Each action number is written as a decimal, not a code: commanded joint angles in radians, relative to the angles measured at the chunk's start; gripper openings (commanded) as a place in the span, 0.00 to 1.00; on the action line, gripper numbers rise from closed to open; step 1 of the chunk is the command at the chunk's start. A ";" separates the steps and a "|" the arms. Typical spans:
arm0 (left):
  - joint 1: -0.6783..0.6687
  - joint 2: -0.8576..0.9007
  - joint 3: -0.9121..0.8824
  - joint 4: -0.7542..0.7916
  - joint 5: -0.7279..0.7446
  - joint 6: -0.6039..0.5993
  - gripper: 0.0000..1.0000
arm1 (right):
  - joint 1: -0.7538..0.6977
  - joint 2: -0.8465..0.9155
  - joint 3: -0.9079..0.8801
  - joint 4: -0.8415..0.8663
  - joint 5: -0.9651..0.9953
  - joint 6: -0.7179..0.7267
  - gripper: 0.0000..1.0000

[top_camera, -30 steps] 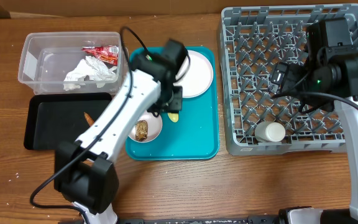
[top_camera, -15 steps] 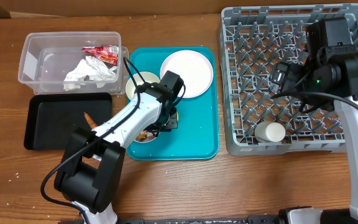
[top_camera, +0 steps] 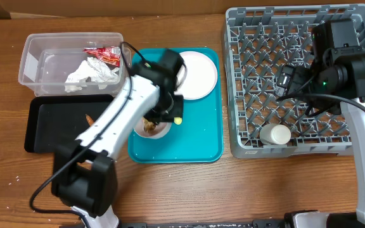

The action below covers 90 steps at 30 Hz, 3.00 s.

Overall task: Sort waste into correct bins and load items into the dishwasher
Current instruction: 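Grasp the pink bowl with the left gripper and tip scraps onto black tray, then set the emptied pink bowl back on the teal tray with the left gripper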

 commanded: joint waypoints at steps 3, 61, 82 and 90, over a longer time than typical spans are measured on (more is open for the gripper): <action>0.253 -0.092 0.052 -0.108 0.211 0.227 0.04 | 0.003 -0.003 0.017 0.005 0.019 -0.006 1.00; -0.247 0.077 -0.038 0.265 -0.175 0.663 0.04 | 0.003 -0.003 0.016 0.024 0.018 -0.006 1.00; -0.303 0.194 0.341 -0.077 -0.166 0.636 0.51 | 0.003 -0.003 0.016 0.032 0.018 -0.006 1.00; 0.026 0.204 0.425 0.004 -0.253 0.162 0.64 | 0.003 -0.003 0.016 0.033 0.018 -0.006 1.00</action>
